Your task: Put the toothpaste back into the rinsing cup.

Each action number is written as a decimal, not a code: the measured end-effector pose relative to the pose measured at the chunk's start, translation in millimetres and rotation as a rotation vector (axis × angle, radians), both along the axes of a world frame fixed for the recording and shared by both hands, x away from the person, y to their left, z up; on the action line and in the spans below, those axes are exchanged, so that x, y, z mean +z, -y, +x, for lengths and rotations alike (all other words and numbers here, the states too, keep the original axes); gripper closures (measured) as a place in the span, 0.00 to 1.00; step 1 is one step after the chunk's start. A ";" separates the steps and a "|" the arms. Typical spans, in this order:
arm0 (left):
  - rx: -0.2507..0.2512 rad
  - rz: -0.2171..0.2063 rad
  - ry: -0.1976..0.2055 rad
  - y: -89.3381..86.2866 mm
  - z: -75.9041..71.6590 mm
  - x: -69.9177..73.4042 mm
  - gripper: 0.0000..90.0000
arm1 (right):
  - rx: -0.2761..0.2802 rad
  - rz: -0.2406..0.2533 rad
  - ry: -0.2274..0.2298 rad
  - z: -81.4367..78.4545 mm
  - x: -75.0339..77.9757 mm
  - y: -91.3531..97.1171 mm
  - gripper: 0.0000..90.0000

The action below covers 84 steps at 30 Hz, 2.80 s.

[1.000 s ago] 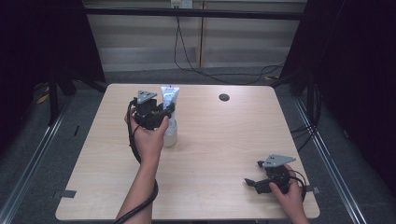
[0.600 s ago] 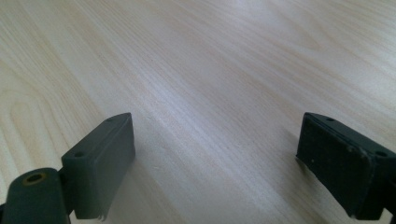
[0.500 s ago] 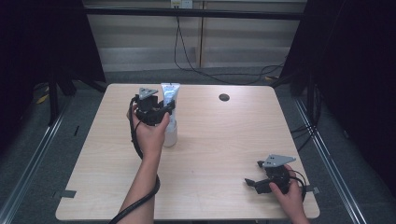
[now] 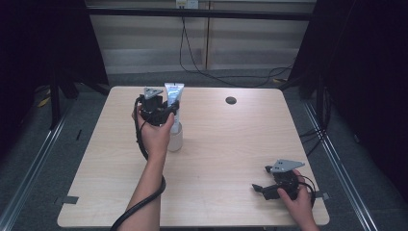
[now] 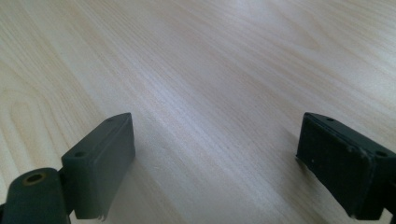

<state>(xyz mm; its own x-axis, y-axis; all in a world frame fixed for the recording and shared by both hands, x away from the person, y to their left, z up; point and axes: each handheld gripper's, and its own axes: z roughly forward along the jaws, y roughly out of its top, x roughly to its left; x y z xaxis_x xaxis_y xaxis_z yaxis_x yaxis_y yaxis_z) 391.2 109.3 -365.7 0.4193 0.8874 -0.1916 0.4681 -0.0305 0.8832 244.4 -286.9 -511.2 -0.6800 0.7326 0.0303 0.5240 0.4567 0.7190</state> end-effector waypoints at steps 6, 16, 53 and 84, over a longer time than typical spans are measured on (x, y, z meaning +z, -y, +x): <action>0.010 -0.002 -0.005 -0.9 3.0 -5.6 0.77 | 0.002 0.000 0.000 0.1 0.0 0.1 0.12; 0.014 0.015 -0.001 -0.7 9.7 -14.7 0.77 | 0.001 -0.001 0.000 0.1 0.0 0.1 0.12; 0.034 0.017 -0.017 -1.2 16.8 -33.4 0.75 | 0.002 -0.001 0.001 0.1 -0.1 0.1 0.12; 0.045 0.030 -0.021 -2.0 9.2 -42.8 0.73 | 0.002 -0.001 0.001 0.2 0.0 0.1 0.12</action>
<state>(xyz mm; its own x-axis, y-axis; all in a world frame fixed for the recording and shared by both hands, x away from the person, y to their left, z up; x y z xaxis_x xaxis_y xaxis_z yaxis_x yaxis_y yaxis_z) 400.5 111.3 -408.5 0.3750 0.9107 -0.1733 0.4883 -0.0351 0.8720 244.5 -287.0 -511.2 -0.6816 0.7311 0.0291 0.5222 0.4582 0.7192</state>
